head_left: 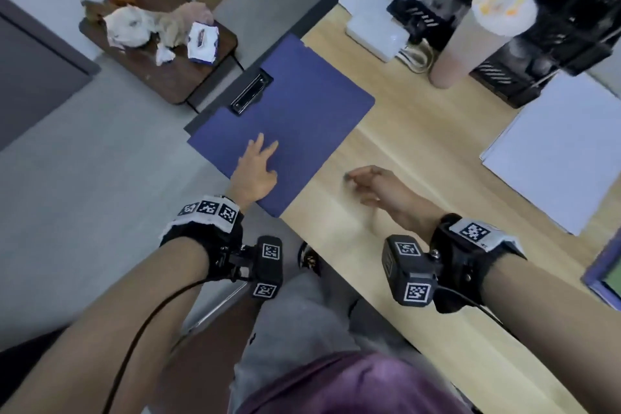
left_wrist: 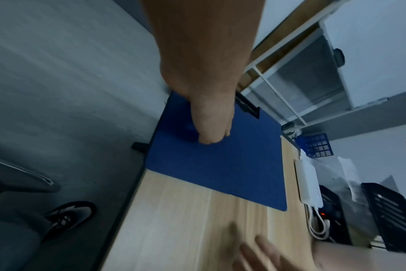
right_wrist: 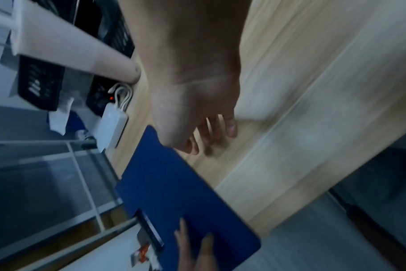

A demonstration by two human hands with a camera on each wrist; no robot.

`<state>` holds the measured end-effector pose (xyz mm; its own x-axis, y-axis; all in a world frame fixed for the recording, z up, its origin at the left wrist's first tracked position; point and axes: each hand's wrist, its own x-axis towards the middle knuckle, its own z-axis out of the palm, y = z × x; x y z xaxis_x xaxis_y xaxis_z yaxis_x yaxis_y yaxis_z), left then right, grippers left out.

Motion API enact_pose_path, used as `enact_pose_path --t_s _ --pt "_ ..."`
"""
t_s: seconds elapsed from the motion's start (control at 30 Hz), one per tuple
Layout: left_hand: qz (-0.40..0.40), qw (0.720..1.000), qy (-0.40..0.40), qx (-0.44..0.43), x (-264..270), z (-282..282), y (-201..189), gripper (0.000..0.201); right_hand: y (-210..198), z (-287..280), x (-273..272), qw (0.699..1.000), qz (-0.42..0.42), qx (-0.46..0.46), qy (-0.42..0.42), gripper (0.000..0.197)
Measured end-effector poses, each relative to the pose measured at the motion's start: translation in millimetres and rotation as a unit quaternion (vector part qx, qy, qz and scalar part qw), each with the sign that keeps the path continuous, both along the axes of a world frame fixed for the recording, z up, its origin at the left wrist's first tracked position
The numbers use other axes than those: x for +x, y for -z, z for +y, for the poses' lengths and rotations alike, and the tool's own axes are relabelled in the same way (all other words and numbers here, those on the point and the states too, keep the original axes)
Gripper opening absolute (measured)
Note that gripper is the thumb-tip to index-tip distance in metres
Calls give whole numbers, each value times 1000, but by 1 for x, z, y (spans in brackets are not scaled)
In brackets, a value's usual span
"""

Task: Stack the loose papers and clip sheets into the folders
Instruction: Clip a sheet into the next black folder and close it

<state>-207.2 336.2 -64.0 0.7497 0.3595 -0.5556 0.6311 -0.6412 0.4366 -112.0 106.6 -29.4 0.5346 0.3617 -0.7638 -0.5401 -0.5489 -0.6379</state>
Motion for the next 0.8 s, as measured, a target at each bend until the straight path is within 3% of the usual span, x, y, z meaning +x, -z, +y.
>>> enact_pose_path --t_s 0.13,0.27,0.4,0.5,0.67,0.8 --pt "-10 1000 -6 -8 -13 -14 0 55 -6 32 3 999 -2 32 -13 19" --pt "2 999 40 -19 -7 -34 -12 58 2 40 5 998 -45 13 -36 27" --pt "-20 991 -4 -133 14 -37 -24 57 16 20 -1 973 -117 -60 -190 40" --pt "-87 989 -68 -97 30 -21 -23 53 26 -8 -10 943 -162 -85 -277 41" --pt "-59 997 30 -26 31 -25 -2 59 27 -40 -32 916 -227 -107 -315 46" --pt "-52 994 75 64 11 -61 7 66 26 -63 -46 913 -237 -115 -313 47"
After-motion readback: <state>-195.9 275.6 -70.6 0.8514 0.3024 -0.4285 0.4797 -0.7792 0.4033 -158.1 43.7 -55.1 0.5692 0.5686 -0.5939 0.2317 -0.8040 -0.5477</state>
